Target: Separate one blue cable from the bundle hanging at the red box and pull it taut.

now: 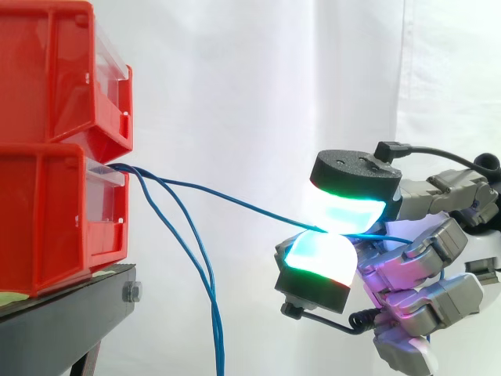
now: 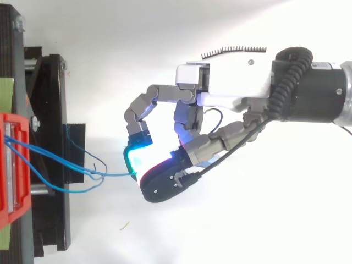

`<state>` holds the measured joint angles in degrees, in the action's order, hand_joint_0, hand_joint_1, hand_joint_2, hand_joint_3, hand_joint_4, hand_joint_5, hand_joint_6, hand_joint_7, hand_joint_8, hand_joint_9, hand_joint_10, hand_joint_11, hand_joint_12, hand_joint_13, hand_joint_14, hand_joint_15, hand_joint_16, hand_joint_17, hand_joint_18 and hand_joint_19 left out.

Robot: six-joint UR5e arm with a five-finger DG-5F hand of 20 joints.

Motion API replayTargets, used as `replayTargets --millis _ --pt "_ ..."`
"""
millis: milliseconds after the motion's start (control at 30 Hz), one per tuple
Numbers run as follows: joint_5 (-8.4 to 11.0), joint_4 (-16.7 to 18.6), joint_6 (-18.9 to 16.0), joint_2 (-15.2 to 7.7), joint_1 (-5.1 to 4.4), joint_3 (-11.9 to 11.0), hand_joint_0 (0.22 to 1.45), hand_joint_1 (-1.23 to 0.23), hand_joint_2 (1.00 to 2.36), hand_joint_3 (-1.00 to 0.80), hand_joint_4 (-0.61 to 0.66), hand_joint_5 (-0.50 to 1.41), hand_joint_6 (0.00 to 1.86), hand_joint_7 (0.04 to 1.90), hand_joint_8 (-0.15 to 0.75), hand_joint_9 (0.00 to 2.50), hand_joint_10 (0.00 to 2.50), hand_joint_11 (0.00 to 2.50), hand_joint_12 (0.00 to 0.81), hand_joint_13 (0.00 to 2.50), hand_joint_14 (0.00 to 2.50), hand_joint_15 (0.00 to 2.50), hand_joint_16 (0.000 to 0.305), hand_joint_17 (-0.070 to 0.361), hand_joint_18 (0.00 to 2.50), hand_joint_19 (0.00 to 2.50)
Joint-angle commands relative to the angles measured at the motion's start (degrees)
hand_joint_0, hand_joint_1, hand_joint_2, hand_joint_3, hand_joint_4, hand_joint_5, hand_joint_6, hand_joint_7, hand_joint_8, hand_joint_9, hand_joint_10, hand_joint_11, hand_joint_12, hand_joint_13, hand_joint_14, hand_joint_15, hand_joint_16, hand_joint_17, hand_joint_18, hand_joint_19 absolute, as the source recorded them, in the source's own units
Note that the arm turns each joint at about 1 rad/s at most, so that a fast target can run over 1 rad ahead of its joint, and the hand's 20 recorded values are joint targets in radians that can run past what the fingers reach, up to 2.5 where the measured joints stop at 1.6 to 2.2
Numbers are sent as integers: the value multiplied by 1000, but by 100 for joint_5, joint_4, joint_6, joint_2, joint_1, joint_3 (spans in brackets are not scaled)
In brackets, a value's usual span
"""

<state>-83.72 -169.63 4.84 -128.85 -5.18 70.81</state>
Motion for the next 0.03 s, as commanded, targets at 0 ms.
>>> replayTargets --millis 0 --pt "-4 0 8 0 0 3 637 -807 1012 -86 -10 -120 914 1155 367 1385 950 1385 415 1597 7 1570 51 115 1186 632"
